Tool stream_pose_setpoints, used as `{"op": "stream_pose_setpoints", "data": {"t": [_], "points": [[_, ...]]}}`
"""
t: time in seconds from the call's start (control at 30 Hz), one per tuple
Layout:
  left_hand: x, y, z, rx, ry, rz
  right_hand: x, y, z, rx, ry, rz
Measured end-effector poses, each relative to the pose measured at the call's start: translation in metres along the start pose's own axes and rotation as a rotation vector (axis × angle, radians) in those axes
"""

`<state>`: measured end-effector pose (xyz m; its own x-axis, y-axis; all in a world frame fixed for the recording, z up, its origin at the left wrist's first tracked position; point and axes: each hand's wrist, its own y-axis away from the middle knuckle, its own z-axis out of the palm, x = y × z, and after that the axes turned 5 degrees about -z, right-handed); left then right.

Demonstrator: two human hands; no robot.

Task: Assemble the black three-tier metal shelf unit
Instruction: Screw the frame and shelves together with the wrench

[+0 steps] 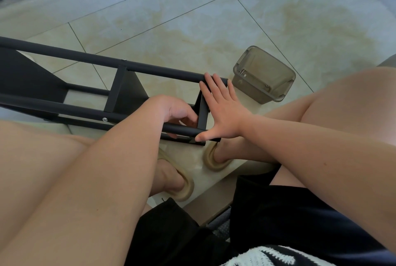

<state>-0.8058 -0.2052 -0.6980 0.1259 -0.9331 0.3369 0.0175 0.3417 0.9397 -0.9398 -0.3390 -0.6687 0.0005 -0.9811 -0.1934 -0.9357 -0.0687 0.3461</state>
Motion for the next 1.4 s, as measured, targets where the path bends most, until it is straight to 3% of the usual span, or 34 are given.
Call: {"op": "stream_pose_setpoints", "data": {"t": [0.57,0.87,1.1,1.4], "points": [[0.0028,0.0020,0.0044,0.056,-0.046,-0.015,-0.0022,0.0004,-0.0021,-0.011,0.001,0.009],[0.0015,0.0033,0.0011,-0.049,0.001,-0.016,-0.0034,0.0012,-0.0039,-0.009,0.005,0.006],[0.0030,0.0022,0.0031,0.047,-0.030,-0.034,-0.0040,0.0017,-0.0048,-0.007,0.003,0.008],[0.0002,0.0008,0.0009,-0.010,0.013,-0.004,-0.0026,0.0011,-0.0031,-0.008,0.006,0.007]]}}
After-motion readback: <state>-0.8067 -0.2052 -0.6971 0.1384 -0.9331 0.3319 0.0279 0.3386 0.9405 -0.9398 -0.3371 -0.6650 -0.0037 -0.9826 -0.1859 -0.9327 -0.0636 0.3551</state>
